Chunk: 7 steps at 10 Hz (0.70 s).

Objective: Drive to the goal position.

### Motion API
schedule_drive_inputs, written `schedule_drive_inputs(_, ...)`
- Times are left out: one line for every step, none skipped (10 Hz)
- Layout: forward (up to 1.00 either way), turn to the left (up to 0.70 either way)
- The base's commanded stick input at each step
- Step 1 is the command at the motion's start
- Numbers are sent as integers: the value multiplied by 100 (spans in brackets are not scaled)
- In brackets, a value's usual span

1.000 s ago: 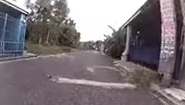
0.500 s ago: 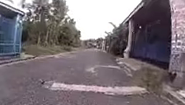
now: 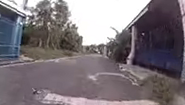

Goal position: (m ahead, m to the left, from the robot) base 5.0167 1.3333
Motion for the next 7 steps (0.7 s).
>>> schedule_drive_inputs(70,0)
schedule_drive_inputs(70,0)
schedule_drive_inputs(70,0)
schedule_drive_inputs(70,0)
schedule_drive_inputs(70,0)
schedule_drive_inputs(70,0)
schedule_drive_inputs(70,0)
